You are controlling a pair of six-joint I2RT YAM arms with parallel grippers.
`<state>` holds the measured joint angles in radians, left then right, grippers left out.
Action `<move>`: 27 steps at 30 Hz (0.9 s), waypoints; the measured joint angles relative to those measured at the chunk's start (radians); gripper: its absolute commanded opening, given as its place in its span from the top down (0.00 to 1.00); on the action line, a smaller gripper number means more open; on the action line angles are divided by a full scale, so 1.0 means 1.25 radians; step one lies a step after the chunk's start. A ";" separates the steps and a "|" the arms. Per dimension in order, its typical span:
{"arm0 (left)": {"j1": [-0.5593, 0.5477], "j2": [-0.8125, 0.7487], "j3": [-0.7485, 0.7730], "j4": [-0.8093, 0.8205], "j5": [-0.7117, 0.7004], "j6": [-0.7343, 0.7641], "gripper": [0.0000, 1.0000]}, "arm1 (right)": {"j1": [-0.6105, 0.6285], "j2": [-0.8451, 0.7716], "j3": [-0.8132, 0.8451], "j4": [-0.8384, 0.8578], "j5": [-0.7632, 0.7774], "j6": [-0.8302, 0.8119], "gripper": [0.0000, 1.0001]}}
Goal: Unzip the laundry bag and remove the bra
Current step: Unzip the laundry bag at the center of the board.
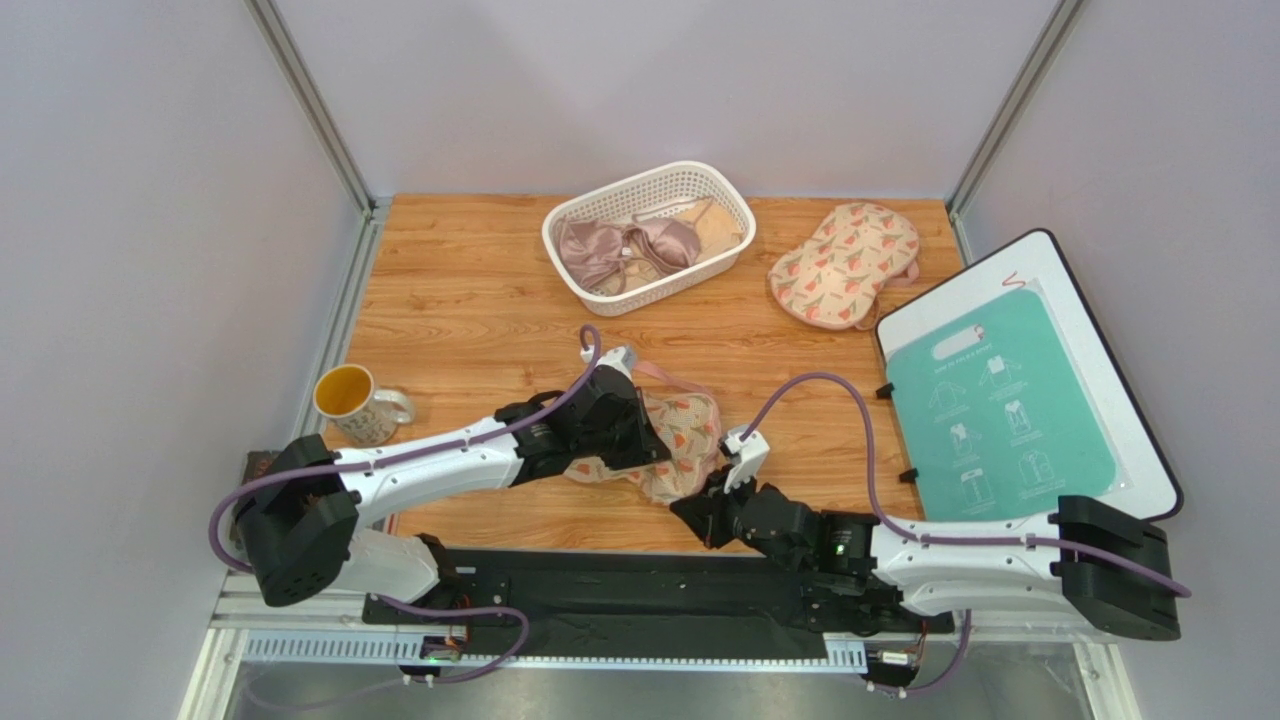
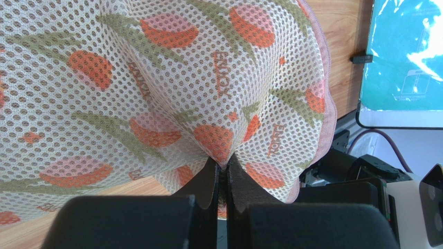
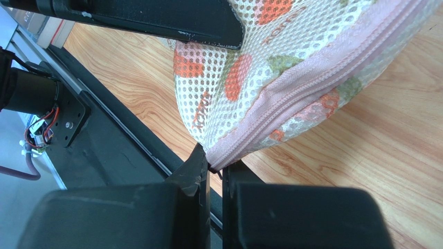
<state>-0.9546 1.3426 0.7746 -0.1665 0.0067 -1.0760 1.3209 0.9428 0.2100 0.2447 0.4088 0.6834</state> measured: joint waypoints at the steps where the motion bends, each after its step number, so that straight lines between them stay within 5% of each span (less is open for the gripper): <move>1: 0.000 0.000 0.000 0.000 0.000 0.001 1.00 | 0.000 0.000 0.000 0.000 0.000 0.001 1.00; 27: -0.005 -0.003 -0.030 0.047 -0.007 0.111 1.00 | 0.000 -0.049 0.000 -0.067 -0.025 0.040 0.74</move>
<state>-0.9604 1.3388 0.7372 -0.1074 -0.0017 -0.9371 1.3209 0.8822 0.2100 0.1608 0.3779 0.7330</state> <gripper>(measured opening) 0.018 0.247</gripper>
